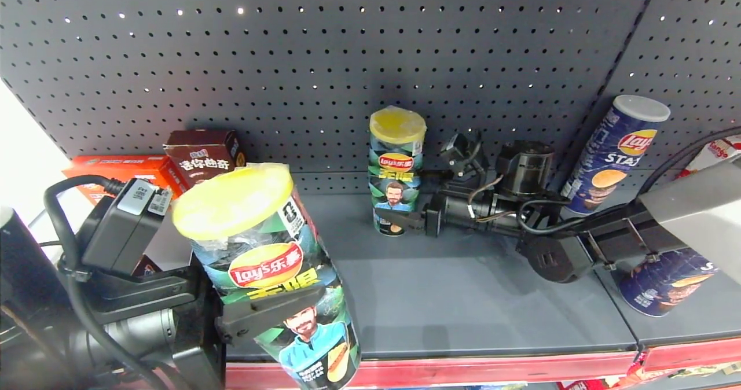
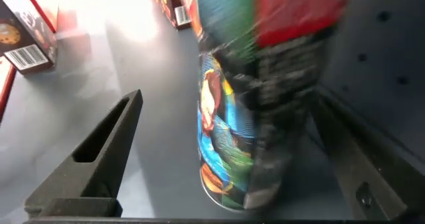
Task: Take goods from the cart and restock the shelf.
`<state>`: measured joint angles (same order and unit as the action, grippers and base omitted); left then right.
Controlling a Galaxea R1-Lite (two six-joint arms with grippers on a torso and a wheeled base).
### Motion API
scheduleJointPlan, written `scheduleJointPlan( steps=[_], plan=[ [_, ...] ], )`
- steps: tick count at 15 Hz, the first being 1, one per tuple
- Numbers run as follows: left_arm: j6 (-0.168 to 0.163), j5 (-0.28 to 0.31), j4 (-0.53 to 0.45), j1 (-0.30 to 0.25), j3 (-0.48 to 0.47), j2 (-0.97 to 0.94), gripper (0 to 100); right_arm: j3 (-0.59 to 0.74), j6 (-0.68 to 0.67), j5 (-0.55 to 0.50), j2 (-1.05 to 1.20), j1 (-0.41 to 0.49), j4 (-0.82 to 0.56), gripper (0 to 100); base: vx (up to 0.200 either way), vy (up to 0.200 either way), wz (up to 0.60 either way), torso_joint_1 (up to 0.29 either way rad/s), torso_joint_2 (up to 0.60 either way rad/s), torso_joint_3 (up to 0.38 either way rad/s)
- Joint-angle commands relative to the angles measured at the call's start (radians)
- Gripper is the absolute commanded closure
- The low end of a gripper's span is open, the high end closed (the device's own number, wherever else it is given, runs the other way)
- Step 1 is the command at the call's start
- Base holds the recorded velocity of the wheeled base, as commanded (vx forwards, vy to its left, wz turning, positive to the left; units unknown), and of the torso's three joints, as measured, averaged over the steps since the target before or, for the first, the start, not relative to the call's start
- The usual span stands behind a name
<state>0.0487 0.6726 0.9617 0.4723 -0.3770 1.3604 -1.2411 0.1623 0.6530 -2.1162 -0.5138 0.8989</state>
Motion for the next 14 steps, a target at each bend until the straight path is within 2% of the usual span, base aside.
scheduleJointPlan(
  steps=[1,4,5,14],
  plan=[
    [0.0,-0.001,0.0,0.0,0.001,0.0,100,-0.029,0.0,0.0,-0.045,-0.008,0.0,0,0.0,0.0,0.0,0.0,0.0,0.0],
    [0.0,-0.001,-0.004,0.0,0.003,0.0,100,-0.06,0.003,-0.001,-0.082,-0.009,0.023,0,0.0,0.0,0.0,0.0,0.0,0.0],
    [0.0,-0.001,-0.004,0.0,0.004,0.0,100,-0.057,0.003,-0.004,-0.082,-0.011,0.02,100,0.0,0.0,0.0,0.0,0.0,0.0],
    [0.0,-0.002,-0.003,0.0,0.018,-0.011,100,-0.046,0.003,-0.003,-0.03,-0.008,0.018,100,0.0,0.0,0.0,0.0,0.0,0.0]
  ],
)
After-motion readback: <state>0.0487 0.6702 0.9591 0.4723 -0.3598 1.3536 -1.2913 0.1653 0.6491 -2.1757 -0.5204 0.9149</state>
